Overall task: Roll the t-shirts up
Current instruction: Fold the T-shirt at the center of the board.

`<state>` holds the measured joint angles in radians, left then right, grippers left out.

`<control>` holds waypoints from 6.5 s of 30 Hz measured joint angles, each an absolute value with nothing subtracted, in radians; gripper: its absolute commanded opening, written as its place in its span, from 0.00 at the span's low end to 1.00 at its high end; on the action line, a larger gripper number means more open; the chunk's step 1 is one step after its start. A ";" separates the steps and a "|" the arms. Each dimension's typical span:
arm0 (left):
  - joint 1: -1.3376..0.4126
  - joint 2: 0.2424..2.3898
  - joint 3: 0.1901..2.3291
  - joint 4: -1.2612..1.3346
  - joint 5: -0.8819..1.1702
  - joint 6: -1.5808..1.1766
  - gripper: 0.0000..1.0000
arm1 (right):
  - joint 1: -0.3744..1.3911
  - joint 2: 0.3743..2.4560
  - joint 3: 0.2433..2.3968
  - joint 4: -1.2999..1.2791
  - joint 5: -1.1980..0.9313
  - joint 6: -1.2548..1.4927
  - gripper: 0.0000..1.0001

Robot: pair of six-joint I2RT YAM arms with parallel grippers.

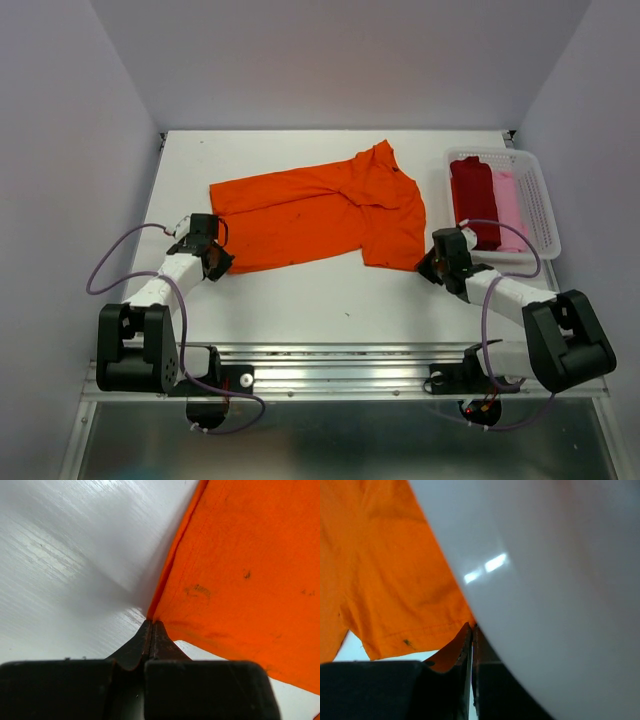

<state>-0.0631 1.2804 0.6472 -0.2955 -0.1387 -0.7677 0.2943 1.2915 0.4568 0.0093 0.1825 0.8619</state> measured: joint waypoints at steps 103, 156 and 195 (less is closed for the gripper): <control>0.074 1.378 0.919 -0.374 -0.056 -0.763 0.00 | 0.295 1.778 1.349 -0.111 0.201 0.524 0.01; 0.076 1.502 0.948 -0.396 -0.008 -0.776 0.00 | 0.286 1.873 1.462 -0.147 0.252 0.471 0.01; 0.101 1.711 1.063 -0.328 -0.043 -0.764 0.87 | 0.267 2.121 1.707 -0.158 0.225 0.457 0.72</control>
<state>0.1005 1.7115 1.0626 -0.3279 -0.0425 -0.7635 0.2672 2.1212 1.7065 -0.1581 0.2253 0.4572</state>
